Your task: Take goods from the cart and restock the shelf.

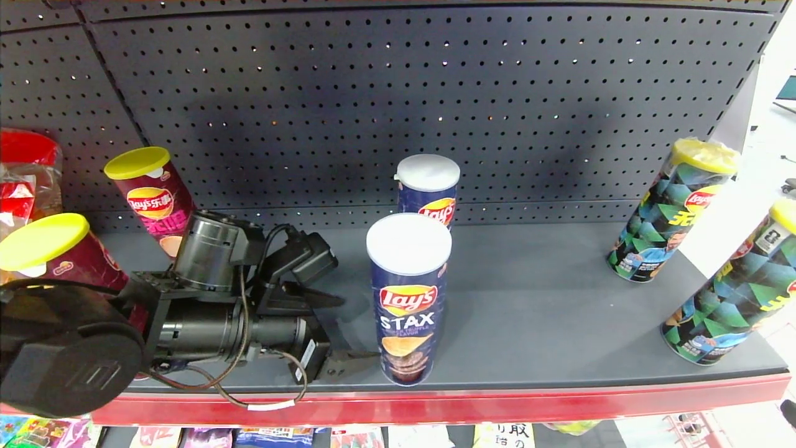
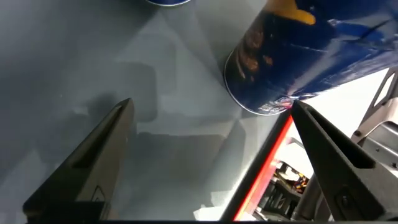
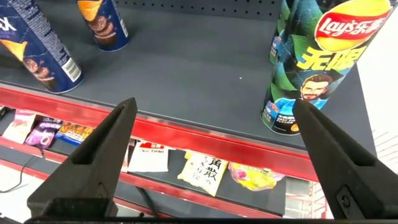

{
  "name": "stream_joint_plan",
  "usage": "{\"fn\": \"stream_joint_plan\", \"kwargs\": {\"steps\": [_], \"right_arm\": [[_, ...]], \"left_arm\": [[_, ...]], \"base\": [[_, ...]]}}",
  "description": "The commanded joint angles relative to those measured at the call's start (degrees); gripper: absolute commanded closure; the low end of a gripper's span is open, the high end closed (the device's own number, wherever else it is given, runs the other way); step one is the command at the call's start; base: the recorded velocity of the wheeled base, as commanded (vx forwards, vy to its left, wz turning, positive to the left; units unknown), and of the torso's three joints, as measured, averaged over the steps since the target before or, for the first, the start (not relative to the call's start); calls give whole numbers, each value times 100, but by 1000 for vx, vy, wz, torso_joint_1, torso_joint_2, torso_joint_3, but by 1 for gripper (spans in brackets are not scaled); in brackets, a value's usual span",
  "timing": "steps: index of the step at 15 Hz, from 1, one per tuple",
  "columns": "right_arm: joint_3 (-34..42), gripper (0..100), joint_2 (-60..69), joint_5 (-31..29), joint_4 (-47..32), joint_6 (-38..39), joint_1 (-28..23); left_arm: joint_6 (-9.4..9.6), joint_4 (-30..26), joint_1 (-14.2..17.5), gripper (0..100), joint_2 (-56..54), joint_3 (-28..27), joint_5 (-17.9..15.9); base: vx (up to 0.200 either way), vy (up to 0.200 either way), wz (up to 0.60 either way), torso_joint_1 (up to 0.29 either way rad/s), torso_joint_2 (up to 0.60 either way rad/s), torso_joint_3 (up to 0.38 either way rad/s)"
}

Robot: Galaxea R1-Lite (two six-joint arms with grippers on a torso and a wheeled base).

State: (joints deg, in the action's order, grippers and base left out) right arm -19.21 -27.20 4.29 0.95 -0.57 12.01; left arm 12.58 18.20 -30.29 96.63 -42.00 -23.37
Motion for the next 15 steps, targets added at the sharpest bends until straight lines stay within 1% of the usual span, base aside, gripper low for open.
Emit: {"fn": "stream_joint_plan", "kwargs": {"steps": [1, 6, 7, 9, 11, 15], "right_arm": [[5, 0, -49, 2, 2, -4, 3], [5, 0, -66, 10, 2, -4, 3], [5, 0, -66, 10, 2, -4, 3], [5, 0, -66, 10, 2, -4, 3], [-4, 0, -66, 10, 2, -4, 3], [-74, 0, -66, 2, -7, -4, 3]], "left_arm": [[-1, -1, -3, 0, 31, -19, -1], [-19, -18, 24, 0, -136, 130, -1], [-36, -10, 50, 0, -215, 289, -1], [-28, -10, 155, 0, -233, 385, 8], [-28, -10, 217, 0, -171, 315, 8], [-10, -1, 217, 0, 4, 165, 8]], "base": [[0, 0, 0, 0, 0, 0], [0, 0, 0, 0, 0, 0], [0, 0, 0, 0, 0, 0], [0, 0, 0, 0, 0, 0], [0, 0, 0, 0, 0, 0], [0, 0, 0, 0, 0, 0]]}}
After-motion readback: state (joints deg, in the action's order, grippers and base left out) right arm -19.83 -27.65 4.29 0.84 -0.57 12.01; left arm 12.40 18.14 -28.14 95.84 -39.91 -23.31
